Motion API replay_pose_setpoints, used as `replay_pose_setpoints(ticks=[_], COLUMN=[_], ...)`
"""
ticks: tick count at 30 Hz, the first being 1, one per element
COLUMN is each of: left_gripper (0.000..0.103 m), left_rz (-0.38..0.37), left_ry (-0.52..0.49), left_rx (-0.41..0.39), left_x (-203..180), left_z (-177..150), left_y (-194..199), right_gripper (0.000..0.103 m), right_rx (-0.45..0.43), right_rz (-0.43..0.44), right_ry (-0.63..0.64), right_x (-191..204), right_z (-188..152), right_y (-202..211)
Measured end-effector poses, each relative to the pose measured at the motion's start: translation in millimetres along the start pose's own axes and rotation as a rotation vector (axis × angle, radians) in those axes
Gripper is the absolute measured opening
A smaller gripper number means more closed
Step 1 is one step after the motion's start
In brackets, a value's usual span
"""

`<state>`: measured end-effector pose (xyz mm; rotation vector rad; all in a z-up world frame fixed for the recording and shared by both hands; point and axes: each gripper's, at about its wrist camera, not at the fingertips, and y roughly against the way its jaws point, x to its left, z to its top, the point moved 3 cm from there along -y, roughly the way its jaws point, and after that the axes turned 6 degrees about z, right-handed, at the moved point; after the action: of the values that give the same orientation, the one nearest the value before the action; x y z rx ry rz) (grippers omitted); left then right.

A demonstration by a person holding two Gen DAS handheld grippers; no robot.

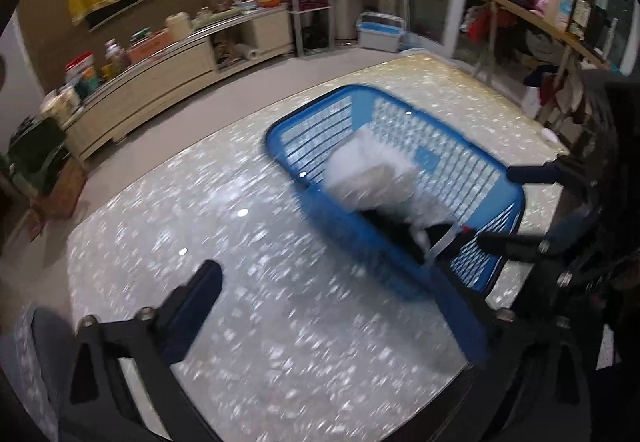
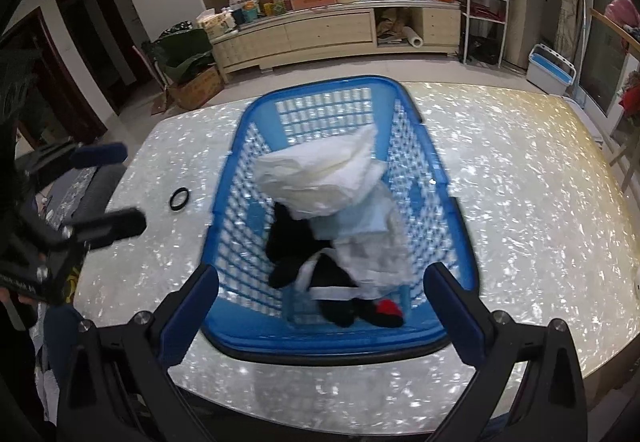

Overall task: Organize soft objects
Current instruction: 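Withdraw the left gripper while the right gripper moves toward the black rubber ring, then grasp the black rubber ring with the right gripper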

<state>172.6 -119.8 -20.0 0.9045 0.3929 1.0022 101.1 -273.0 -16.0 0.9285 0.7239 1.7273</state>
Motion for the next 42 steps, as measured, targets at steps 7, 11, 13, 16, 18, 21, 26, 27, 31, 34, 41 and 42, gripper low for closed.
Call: replay_pose_setpoints(ticks=[7, 11, 13, 16, 18, 21, 26, 27, 31, 34, 41, 42], left_gripper=[0.103, 0.103, 0.103, 0.103, 0.103, 0.103, 0.103, 0.103, 0.103, 0.103, 0.103, 0.103], left_rz=[0.088, 0.089, 0.097, 0.108, 0.118, 0.125, 0.140, 0.144, 0.153, 0.136, 0.152, 0.158], left_ry=[0.072, 0.137, 0.164, 0.202, 0.224, 0.265, 0.317, 0.326, 0.373, 0.422, 0.478, 0.483], left_rx=[0.030, 0.039, 0.040, 0.040, 0.041, 0.045, 0.060, 0.062, 0.067, 0.085, 0.114, 0.123], left_x=[37.0, 57.2, 66.2, 81.6, 91.2, 106.9, 129.6, 134.5, 153.5, 169.4, 201.1, 204.2], left_z=[-48.8, -67.5, -78.1, -93.0, -101.0, -111.3, -128.4, -132.0, -142.9, -150.6, -167.5, -168.7], left_y=[23.5, 33.8, 39.5, 46.9, 50.0, 53.2, 53.7, 53.4, 49.6, 42.1, 21.7, 18.8], right_gripper=[0.103, 0.103, 0.103, 0.103, 0.103, 0.103, 0.103, 0.103, 0.103, 0.103, 0.103, 0.103], right_rx=[-0.004, 0.017, 0.029, 0.039, 0.048, 0.060, 0.074, 0.075, 0.092, 0.101, 0.147, 0.153], right_rz=[0.037, 0.053, 0.061, 0.071, 0.077, 0.082, 0.091, 0.096, 0.119, 0.120, 0.106, 0.103], right_ry=[0.036, 0.079, 0.100, 0.137, 0.157, 0.195, 0.242, 0.247, 0.272, 0.290, 0.316, 0.317], right_x=[33.5, 55.2, 66.6, 82.7, 91.9, 106.8, 127.3, 133.5, 151.2, 162.6, 182.2, 184.5], right_z=[3.2, 6.2, 8.3, 14.7, 18.1, 22.0, 28.7, 29.1, 35.7, 39.0, 41.5, 42.2], right_y=[-7.8, -20.4, -27.1, -36.9, -43.9, -54.8, -74.2, -78.3, -96.6, -109.6, -148.6, -155.2])
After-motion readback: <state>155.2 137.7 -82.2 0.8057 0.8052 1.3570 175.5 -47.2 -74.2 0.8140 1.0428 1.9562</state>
